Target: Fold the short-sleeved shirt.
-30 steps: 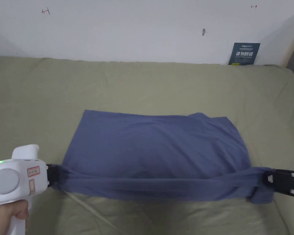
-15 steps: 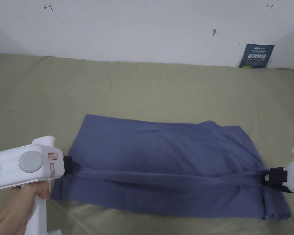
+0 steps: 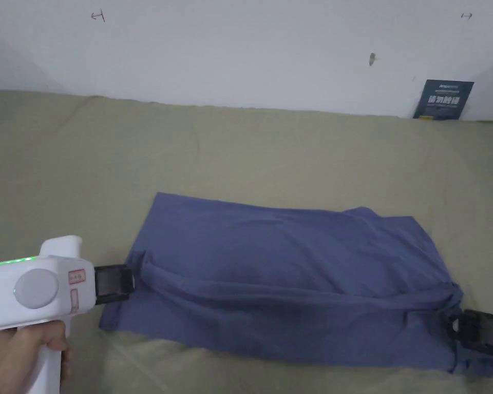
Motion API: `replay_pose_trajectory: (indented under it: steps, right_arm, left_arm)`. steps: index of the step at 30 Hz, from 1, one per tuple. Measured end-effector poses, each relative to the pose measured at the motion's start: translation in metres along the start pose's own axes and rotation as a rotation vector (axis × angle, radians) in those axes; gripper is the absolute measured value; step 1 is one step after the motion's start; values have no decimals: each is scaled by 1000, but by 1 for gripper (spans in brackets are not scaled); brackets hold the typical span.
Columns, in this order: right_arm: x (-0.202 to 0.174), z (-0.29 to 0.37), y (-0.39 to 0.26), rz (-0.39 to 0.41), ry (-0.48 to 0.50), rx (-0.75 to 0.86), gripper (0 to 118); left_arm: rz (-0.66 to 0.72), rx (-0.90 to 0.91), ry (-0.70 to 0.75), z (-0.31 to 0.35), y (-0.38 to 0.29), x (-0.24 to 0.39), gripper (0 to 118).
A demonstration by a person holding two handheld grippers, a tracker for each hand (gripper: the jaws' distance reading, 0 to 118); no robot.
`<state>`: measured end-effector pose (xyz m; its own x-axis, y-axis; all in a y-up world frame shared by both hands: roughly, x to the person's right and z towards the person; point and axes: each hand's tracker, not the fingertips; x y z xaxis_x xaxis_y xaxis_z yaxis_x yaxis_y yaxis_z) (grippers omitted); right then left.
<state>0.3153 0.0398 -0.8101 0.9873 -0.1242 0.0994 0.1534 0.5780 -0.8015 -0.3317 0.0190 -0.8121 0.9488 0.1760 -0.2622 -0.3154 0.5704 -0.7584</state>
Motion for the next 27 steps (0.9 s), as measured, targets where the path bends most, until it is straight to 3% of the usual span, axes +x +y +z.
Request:
replay_pose_trajectory:
  steps: [1,2,3,4,5,6,11,12,14,15,17,21,22,23,25,27]
  right_arm:
    - [-1,8,-10,21,0,26,92]
    - [-17,8,-17,286,184,8,63]
    - [-20,12,-29,312,161,12,29]
    - [-24,15,-40,355,131,17,2]
    - [-26,18,-50,378,130,34,1]
    - [-7,2,-59,246,78,21,1]
    - [-19,8,-71,226,52,-4,1]
    - [-21,7,-72,219,56,-9,1]
    - [-17,5,-64,200,66,-19,1]
    - [-18,5,-63,201,64,-19,1]
    - [-22,4,-60,205,63,-16,1]
    - [-10,-4,-50,187,61,-12,1]
    - [-8,-5,-51,162,44,-8,1]
    - [-7,-7,-50,163,46,-12,1]
    - [-7,-7,-50,154,28,-12,1]
    - [-7,-7,-49,153,27,-15,1]
  left_arm:
    - [-6,3,8,2,-6,-4,103]
    - [-33,0,10,4,-15,-9,82]
    - [-65,10,34,20,-27,1,37]
    - [-67,7,49,36,-42,12,0]
    - [-73,38,72,36,-51,13,0]
    - [-68,-3,48,34,-57,12,0]
    - [-61,-29,5,36,-73,24,2]
    - [-46,-19,-34,31,-64,11,15]
    - [-37,-22,-53,22,-55,15,104]
    - [-33,-40,-51,13,-50,19,118]
    - [-67,1,-85,7,-41,23,118]
    - [-117,-61,12,-26,-29,35,118]
    - [-124,-66,55,-33,-28,36,106]
    - [-126,-87,82,-40,-27,35,77]
    - [-125,-99,114,-39,-31,42,56]
    - [-136,-86,88,-27,-30,41,50]
